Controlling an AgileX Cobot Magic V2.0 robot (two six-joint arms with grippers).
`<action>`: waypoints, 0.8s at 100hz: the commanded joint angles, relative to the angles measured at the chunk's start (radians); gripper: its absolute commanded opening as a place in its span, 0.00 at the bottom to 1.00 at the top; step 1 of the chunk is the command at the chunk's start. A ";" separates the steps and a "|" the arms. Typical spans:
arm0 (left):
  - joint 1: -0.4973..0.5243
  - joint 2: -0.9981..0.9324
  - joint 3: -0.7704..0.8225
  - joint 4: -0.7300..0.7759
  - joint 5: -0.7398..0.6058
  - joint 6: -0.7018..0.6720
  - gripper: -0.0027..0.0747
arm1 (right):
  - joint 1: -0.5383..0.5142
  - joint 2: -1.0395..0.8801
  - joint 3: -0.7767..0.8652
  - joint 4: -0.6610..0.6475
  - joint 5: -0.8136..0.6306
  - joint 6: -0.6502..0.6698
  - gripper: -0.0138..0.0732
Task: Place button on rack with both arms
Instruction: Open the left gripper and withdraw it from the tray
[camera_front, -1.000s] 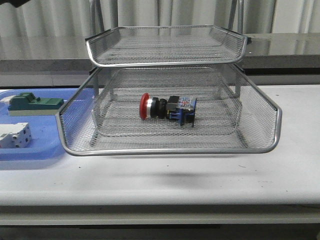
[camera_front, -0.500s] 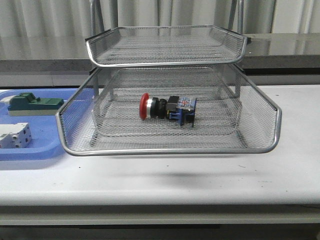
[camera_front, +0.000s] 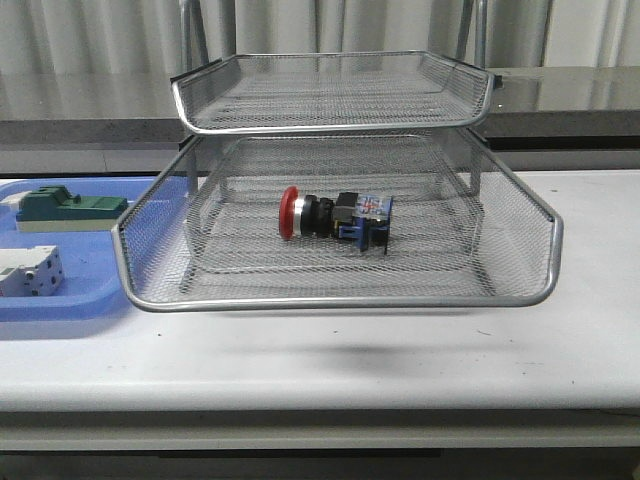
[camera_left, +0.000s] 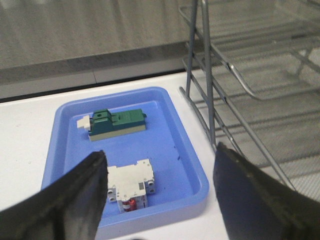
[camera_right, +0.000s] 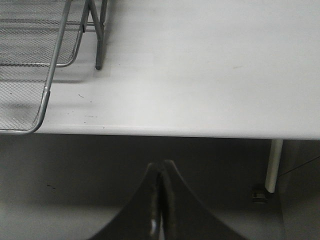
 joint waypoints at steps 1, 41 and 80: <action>0.003 -0.057 0.033 -0.085 -0.152 -0.012 0.60 | -0.005 0.004 -0.032 -0.006 -0.055 0.002 0.08; 0.003 -0.146 0.138 -0.108 -0.268 -0.012 0.60 | -0.005 0.004 -0.032 -0.006 -0.055 0.002 0.08; 0.003 -0.146 0.138 -0.108 -0.268 -0.012 0.13 | -0.005 0.004 -0.032 -0.006 -0.055 0.002 0.08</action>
